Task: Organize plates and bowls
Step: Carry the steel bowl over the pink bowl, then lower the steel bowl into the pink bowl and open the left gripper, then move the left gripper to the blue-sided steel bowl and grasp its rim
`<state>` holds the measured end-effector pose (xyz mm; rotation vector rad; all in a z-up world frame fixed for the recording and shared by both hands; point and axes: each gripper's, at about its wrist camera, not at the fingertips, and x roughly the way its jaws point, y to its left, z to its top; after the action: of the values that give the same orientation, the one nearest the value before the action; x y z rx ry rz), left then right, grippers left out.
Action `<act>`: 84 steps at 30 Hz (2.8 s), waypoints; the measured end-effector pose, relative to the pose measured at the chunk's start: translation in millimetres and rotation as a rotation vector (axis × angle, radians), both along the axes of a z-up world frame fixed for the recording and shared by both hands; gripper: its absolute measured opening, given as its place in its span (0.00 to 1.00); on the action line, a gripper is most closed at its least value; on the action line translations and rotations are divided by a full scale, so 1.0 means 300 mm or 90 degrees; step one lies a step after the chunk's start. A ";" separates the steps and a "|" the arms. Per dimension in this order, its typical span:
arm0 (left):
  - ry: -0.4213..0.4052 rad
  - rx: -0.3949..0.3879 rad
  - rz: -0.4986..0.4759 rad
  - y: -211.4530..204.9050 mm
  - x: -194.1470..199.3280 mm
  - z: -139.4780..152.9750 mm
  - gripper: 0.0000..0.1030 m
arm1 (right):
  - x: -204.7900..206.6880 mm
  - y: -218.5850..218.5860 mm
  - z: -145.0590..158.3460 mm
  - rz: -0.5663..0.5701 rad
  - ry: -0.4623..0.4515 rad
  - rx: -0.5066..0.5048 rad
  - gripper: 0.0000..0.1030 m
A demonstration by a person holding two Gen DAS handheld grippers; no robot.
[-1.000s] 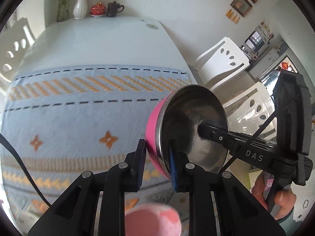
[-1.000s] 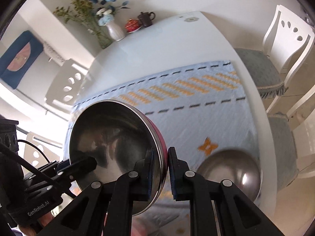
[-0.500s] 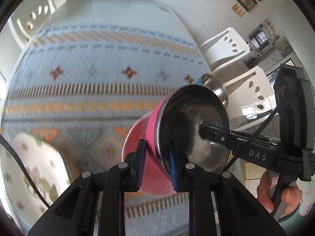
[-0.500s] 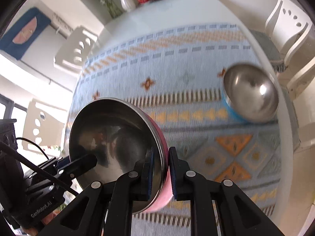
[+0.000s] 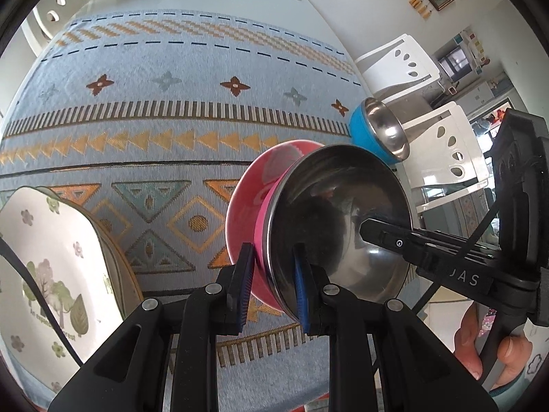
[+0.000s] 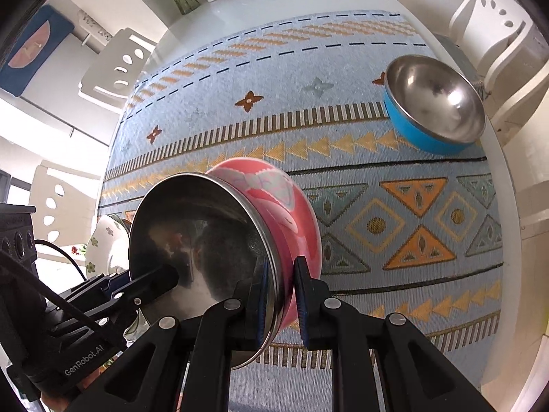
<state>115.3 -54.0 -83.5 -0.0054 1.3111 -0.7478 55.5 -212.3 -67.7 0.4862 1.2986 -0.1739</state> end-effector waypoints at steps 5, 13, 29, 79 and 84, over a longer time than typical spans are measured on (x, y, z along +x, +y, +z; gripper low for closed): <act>-0.007 0.010 -0.011 -0.013 -0.003 -0.007 0.18 | -0.003 -0.005 -0.018 -0.009 0.005 0.000 0.15; -0.009 0.019 -0.018 -0.025 0.006 -0.022 0.18 | -0.001 -0.017 -0.036 -0.018 0.008 0.003 0.15; 0.007 0.010 0.004 0.000 0.045 -0.052 0.20 | 0.017 -0.044 -0.058 -0.031 0.021 0.018 0.15; -0.047 -0.025 -0.086 -0.566 0.150 0.245 0.51 | -0.171 -0.536 0.117 -0.231 -0.093 0.107 0.53; 0.011 0.005 -0.072 -0.686 0.196 0.141 0.51 | -0.115 -0.683 0.078 -0.237 -0.085 0.100 0.53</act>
<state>174.2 -259.7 -41.1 0.0693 1.3393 -0.8409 21.0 -417.1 -44.2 0.8588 1.0869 -0.3450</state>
